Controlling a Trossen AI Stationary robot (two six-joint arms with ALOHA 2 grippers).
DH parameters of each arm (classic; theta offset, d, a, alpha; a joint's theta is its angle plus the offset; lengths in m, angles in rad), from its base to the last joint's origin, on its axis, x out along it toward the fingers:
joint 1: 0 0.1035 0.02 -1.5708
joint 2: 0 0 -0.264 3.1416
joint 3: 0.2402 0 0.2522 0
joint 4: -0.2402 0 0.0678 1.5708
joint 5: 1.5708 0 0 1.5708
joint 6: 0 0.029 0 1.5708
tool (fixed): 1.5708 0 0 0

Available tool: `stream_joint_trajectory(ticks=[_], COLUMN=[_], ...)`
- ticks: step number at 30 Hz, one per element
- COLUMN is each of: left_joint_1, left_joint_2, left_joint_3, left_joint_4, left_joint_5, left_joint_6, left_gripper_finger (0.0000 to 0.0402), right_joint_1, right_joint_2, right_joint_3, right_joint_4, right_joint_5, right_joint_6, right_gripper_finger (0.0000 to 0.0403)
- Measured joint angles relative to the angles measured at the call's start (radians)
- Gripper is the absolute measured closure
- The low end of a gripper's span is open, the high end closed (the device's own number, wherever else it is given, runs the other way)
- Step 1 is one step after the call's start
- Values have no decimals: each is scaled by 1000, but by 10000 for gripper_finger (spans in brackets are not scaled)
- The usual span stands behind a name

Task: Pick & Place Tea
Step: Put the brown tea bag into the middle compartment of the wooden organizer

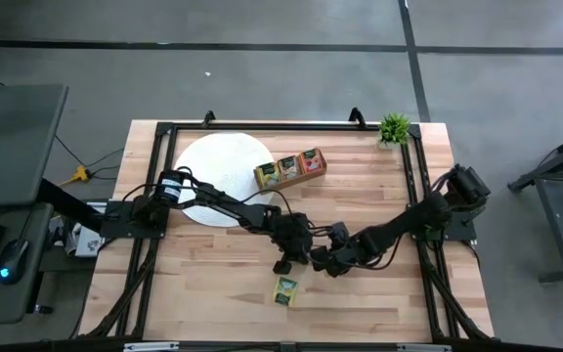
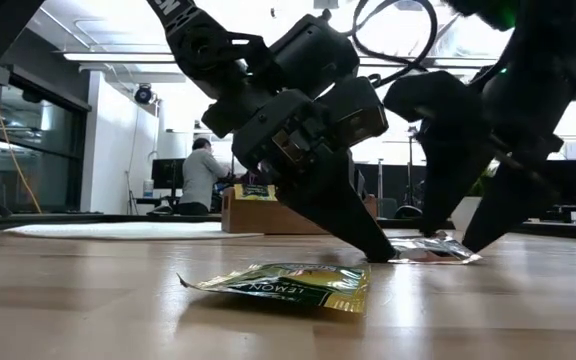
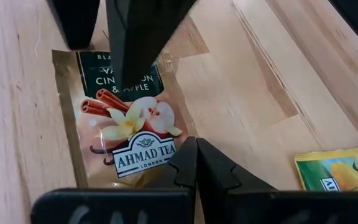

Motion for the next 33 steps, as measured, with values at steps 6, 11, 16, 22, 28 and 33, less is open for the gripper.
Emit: stream_joint_trajectory(ticks=[6, 11, 16, 22, 28, 33], left_joint_1=[0, 0, 0, 0, 36, 58], left_joint_2=[0, 0, 0, 0, -27, -33], left_joint_3=[-2, -2, 0, 0, 3, 46], left_joint_4=[-1, -2, -3, -1, -74, -214], left_joint_5=[9, 18, 17, 11, 93, 129], left_joint_6=[8, 7, 4, 12, 8, 54], left_gripper_finger=[402, 402, 402, 401, 392, 383], right_joint_1=[-20, -21, -23, -29, -30, -29], right_joint_2=[53, 51, 53, 53, 53, 54], right_joint_3=[1, 2, 3, 3, 3, 3], right_joint_4=[84, 85, 64, 53, 51, 49], right_joint_5=[-15, -25, -42, -77, -80, -65], right_joint_6=[-50, -52, -50, -100, -135, -147], right_gripper_finger=[194, 220, 321, 396, 401, 402])
